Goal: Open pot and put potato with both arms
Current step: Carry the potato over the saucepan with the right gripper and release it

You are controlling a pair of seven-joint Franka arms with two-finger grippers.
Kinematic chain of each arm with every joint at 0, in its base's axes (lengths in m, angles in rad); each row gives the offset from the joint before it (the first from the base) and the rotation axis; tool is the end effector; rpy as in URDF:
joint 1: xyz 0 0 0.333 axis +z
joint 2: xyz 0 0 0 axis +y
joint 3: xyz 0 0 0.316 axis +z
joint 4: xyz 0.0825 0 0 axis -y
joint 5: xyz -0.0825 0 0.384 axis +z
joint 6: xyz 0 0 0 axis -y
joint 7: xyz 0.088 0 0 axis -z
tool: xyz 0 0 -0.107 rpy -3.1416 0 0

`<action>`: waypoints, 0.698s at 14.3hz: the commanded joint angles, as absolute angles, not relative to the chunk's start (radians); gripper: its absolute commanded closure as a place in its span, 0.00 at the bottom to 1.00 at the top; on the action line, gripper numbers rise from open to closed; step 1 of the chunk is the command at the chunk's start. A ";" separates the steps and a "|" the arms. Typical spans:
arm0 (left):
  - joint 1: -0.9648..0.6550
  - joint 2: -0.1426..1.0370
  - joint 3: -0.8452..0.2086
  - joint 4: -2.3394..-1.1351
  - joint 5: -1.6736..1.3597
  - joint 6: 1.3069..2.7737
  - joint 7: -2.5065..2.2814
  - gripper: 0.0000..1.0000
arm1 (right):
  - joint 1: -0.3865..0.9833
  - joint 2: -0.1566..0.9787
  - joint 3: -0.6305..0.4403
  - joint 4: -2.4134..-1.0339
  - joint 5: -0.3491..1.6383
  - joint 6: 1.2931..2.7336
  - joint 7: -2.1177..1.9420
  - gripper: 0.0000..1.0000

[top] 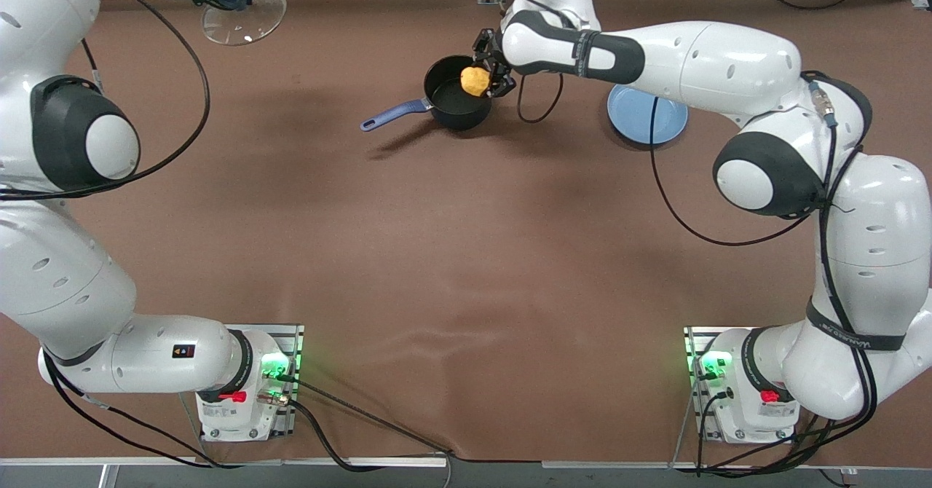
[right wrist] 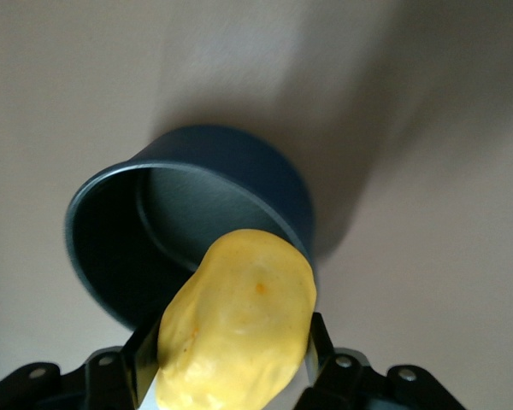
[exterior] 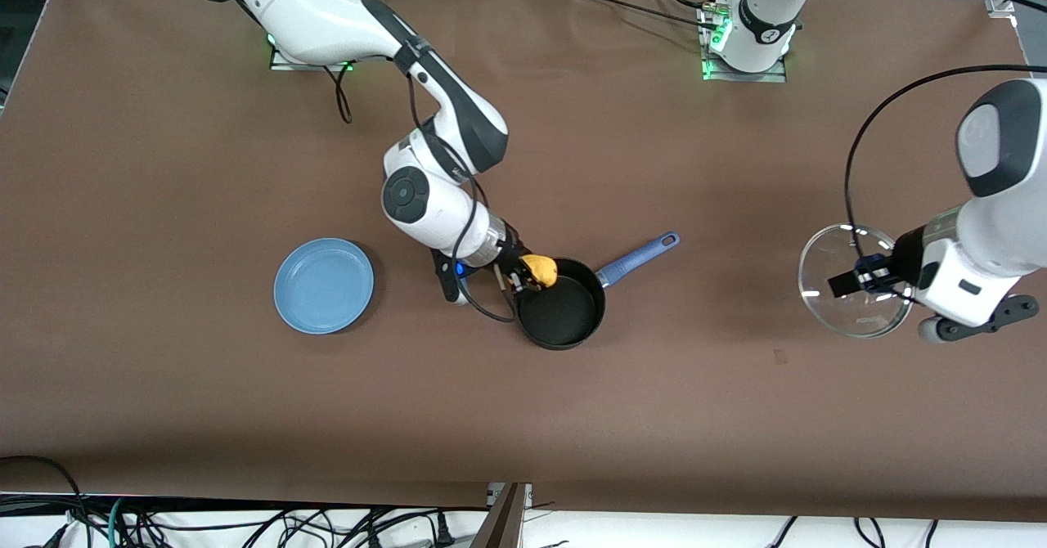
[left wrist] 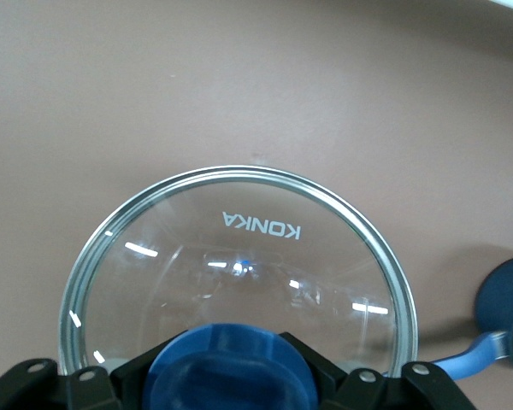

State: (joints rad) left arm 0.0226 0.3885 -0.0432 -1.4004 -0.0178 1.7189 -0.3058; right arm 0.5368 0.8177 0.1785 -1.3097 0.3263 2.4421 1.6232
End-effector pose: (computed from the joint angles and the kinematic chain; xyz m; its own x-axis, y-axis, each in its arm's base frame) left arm 0.6690 -0.0109 0.4790 0.9552 0.2857 -0.0766 0.2874 -0.9577 0.0112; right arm 0.6076 0.4792 0.2883 0.3738 -0.8337 -0.4064 -0.9251 -0.3039 -0.2275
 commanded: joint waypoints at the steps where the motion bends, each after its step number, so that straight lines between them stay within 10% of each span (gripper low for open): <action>1: 0.051 0.318 -0.054 -1.541 -0.040 1.822 -0.244 0.64 | 0.574 0.893 0.176 -1.207 0.347 2.544 1.712 0.51; 4: 0.054 0.272 -0.054 -1.719 -0.037 2.017 -0.223 0.64 | 0.577 0.914 0.176 -1.190 0.345 2.571 1.724 0.00; 10: 0.069 0.253 -0.054 -1.929 -0.032 2.259 -0.166 0.64 | 0.477 0.836 0.178 -1.180 0.341 2.410 1.654 0.00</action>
